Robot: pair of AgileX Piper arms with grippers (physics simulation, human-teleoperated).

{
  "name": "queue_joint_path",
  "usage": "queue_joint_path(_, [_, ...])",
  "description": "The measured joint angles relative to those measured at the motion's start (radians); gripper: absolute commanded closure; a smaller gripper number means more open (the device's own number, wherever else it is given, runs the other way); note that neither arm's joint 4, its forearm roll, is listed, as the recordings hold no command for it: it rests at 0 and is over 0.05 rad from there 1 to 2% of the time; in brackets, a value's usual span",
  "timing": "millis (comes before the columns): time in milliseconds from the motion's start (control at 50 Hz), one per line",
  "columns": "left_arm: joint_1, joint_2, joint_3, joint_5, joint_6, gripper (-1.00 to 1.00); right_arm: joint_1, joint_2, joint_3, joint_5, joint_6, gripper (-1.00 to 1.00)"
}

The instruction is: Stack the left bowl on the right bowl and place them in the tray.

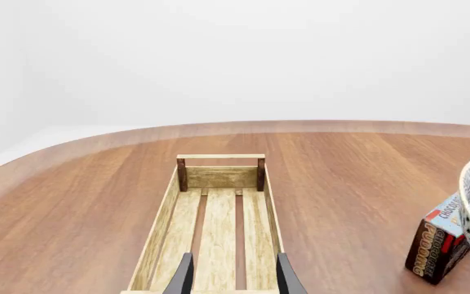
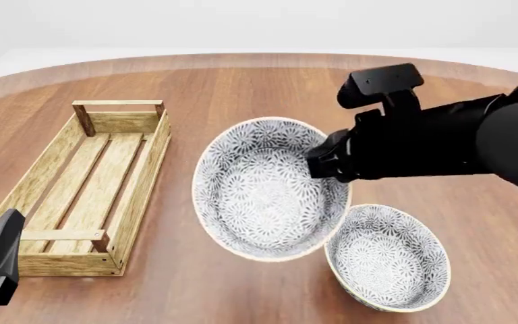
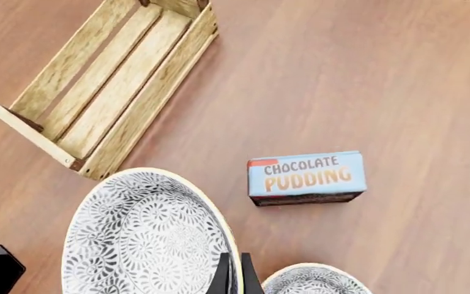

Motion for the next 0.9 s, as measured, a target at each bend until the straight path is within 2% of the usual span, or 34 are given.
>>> queue_joint_path(380, [0.000,0.000,0.000,0.000,0.000,-1.00,-0.154,-0.301,0.150,0.057,0.038,1.00])
queue_joint_path(900, [0.000,0.000,0.000,0.000,0.000,-1.00,-0.290,-0.505,0.338,0.036,0.135,1.00])
